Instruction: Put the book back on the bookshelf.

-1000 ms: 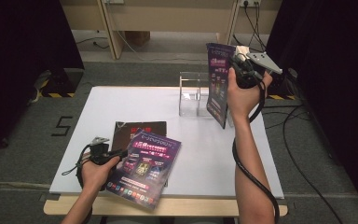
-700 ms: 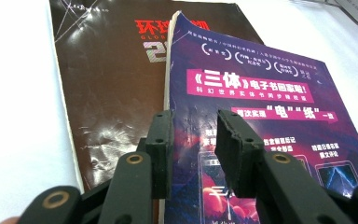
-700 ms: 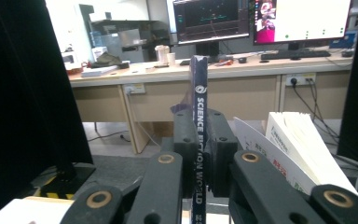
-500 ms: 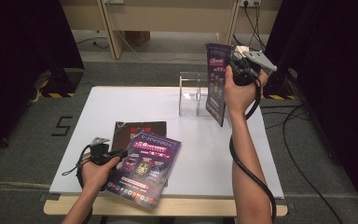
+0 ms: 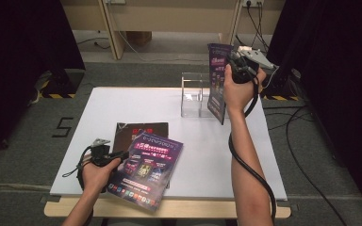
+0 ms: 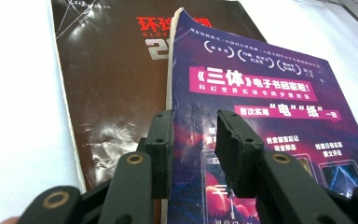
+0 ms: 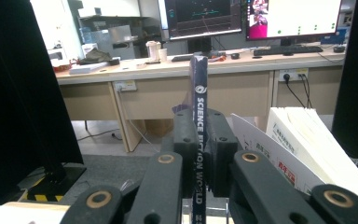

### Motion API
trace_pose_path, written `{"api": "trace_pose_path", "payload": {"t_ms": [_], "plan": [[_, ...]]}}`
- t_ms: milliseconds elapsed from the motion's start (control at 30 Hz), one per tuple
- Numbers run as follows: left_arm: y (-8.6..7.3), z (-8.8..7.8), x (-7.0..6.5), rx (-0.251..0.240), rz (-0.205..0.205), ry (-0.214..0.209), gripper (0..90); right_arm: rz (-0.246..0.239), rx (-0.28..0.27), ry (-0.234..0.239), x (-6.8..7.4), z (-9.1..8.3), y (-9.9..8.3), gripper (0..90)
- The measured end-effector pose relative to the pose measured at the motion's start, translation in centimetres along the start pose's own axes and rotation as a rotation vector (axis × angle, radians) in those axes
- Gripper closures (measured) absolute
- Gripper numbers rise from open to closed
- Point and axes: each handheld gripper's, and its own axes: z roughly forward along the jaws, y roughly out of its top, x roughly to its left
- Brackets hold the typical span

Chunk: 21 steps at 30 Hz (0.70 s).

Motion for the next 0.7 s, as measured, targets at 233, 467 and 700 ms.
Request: {"api": "trace_pose_path", "payload": {"t_ms": [233,467,700], "plan": [[0.0,0.0,0.1,0.000,0.001,0.001,66.1,0.000,0.009,-0.016,0.0,0.8,-0.5,84.8],[0.0,-0.1,0.0,-0.001,0.001,-0.001,66.1,0.007,0.018,-0.021,-0.2,1.4,-0.8,84.8],[-0.1,0.0,0.0,-0.002,0.001,-0.002,66.1,0.008,0.019,-0.034,-0.6,2.1,-1.2,84.8]]}}
